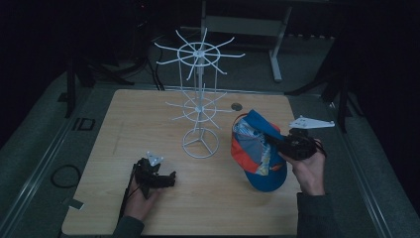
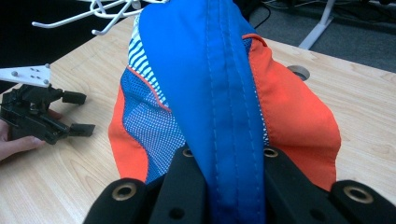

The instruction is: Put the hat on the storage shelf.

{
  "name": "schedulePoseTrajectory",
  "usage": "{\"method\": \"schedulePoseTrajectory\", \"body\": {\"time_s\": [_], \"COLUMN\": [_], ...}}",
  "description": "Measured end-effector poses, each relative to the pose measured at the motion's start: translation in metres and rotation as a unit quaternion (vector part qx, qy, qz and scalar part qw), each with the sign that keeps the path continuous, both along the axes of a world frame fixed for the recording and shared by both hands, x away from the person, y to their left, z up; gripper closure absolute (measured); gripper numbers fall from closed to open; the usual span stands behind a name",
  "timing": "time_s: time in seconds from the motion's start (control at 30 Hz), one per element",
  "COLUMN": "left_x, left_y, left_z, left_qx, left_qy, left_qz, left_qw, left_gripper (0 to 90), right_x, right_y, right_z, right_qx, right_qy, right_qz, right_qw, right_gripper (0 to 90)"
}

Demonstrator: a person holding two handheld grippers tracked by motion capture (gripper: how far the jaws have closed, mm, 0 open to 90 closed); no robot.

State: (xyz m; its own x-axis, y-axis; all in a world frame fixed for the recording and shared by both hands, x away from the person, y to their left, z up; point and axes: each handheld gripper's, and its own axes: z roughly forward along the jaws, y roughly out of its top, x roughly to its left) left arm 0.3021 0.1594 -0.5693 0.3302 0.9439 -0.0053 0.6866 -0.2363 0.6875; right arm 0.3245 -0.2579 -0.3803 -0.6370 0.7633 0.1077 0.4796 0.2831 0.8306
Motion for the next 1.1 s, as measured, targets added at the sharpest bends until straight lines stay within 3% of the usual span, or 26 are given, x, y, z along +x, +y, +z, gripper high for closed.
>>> {"method": "schedulePoseTrajectory", "body": {"time_s": [1.1], "left_x": [0.000], "left_y": [0.000], "left_z": [0.000], "left_qx": [-0.001], "left_qy": [-0.001], "left_qz": [0.001], "left_qw": [1.0000], "left_gripper": [1.4], "right_x": [-0.004], "right_y": [-0.009], "right_z": [0.015], "right_qx": [0.026], "right_qy": [-0.011], "right_qz": [0.006], "right_qw": [0.9996], "right_gripper": [87.2]}}
